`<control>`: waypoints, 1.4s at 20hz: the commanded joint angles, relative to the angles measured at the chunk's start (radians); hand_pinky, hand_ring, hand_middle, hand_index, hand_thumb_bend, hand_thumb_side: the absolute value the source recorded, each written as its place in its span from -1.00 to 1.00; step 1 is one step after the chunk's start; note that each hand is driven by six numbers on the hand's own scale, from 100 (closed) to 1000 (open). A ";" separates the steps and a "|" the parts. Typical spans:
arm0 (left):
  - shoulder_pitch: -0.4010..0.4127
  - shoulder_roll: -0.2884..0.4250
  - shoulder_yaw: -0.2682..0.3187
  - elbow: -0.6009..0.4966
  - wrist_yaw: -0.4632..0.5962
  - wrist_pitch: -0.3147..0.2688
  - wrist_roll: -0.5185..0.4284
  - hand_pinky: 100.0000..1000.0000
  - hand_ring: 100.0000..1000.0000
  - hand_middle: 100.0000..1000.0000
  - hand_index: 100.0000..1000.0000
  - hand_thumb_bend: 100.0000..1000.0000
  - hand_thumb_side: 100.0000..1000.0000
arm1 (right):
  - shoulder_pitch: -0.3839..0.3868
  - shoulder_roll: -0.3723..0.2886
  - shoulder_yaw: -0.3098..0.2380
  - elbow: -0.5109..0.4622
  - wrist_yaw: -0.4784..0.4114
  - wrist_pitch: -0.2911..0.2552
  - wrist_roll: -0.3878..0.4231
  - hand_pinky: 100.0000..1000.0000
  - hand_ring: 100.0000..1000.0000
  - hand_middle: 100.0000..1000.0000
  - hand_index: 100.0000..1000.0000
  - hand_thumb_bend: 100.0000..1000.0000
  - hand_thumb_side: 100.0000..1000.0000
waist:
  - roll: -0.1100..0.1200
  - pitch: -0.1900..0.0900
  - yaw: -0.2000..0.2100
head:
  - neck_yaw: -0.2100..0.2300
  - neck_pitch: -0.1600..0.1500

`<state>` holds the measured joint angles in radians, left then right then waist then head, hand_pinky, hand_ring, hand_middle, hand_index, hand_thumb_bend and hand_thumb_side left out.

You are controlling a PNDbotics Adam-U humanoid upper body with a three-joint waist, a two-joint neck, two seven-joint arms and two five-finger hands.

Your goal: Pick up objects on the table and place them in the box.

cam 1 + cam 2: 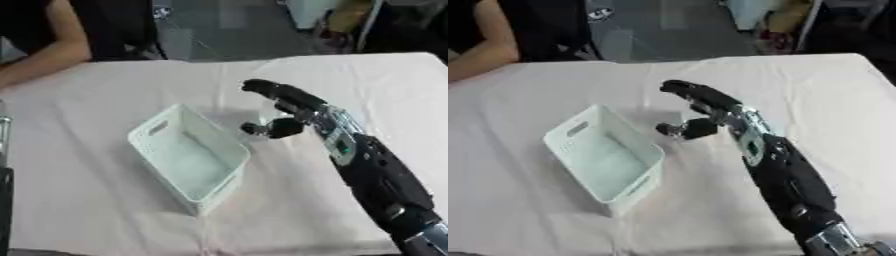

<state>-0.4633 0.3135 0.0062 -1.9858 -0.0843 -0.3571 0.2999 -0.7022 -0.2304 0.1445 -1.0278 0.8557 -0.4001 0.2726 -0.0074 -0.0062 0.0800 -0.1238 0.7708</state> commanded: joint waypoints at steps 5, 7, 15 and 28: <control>-0.019 0.006 0.002 -0.014 0.001 -0.002 -0.001 0.01 0.11 0.23 0.52 -0.89 0.35 | -0.016 -0.031 -0.021 0.028 0.015 0.011 -0.007 0.99 1.00 1.00 1.00 -0.13 0.55 | 0.002 -0.010 -0.001 | -0.001 -0.001; -0.019 0.006 0.002 -0.014 0.002 -0.002 -0.001 0.01 0.11 0.23 0.52 -0.89 0.35 | -0.014 -0.033 -0.025 0.040 0.020 0.013 -0.010 0.99 1.00 1.00 1.00 -0.13 0.55 | 0.002 -0.010 -0.002 | -0.001 -0.001; -0.020 0.007 0.001 -0.014 0.002 -0.002 -0.002 0.00 0.11 0.23 0.52 -0.90 0.35 | -0.013 -0.032 -0.030 0.076 0.037 0.012 -0.019 0.97 1.00 1.00 1.00 -0.14 0.56 | 0.003 -0.008 -0.003 | -0.002 -0.001; -0.024 0.006 -0.001 -0.014 -0.002 -0.003 -0.005 0.00 0.11 0.23 0.52 -0.90 0.35 | -0.004 -0.016 -0.021 0.149 0.070 -0.014 -0.022 0.55 0.98 0.98 0.93 -0.24 0.45 | 0.004 -0.005 -0.001 | 0.002 -0.001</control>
<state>-0.4679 0.3134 0.0059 -1.9858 -0.0843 -0.3590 0.2975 -0.7001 -0.2444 0.1208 -0.8815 0.9192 -0.4082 0.2483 -0.0072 -0.0052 0.0782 -0.1236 0.7708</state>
